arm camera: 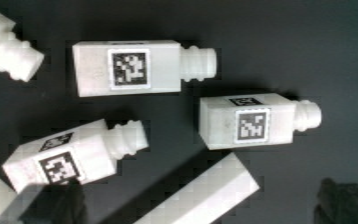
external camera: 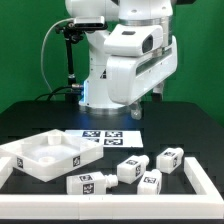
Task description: Assemble one leg
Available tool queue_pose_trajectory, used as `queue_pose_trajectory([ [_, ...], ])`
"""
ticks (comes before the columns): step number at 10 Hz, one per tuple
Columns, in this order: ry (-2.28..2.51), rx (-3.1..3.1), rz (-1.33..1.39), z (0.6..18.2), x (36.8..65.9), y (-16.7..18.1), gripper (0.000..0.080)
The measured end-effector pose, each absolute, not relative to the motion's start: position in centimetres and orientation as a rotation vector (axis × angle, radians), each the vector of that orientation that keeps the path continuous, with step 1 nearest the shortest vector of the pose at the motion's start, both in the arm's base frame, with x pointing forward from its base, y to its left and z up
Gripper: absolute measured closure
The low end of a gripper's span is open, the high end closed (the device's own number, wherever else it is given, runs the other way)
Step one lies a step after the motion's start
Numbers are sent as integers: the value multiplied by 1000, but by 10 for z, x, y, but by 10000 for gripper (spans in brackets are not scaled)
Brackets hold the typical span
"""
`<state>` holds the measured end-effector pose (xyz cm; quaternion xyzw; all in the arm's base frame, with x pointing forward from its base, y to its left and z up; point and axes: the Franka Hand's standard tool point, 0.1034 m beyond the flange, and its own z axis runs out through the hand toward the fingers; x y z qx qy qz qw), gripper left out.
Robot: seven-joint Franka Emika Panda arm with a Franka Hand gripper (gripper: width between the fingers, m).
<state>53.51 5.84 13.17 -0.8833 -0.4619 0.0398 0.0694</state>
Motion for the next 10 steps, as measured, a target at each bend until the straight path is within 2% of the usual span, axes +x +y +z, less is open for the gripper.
queue_pose_trajectory([
  [3,-1324,-2692,108,126,538,50,150],
  [5,-1002,-2804,121,106,538,46,150],
  [10,-961,-2800,146,103,541,44,150],
])
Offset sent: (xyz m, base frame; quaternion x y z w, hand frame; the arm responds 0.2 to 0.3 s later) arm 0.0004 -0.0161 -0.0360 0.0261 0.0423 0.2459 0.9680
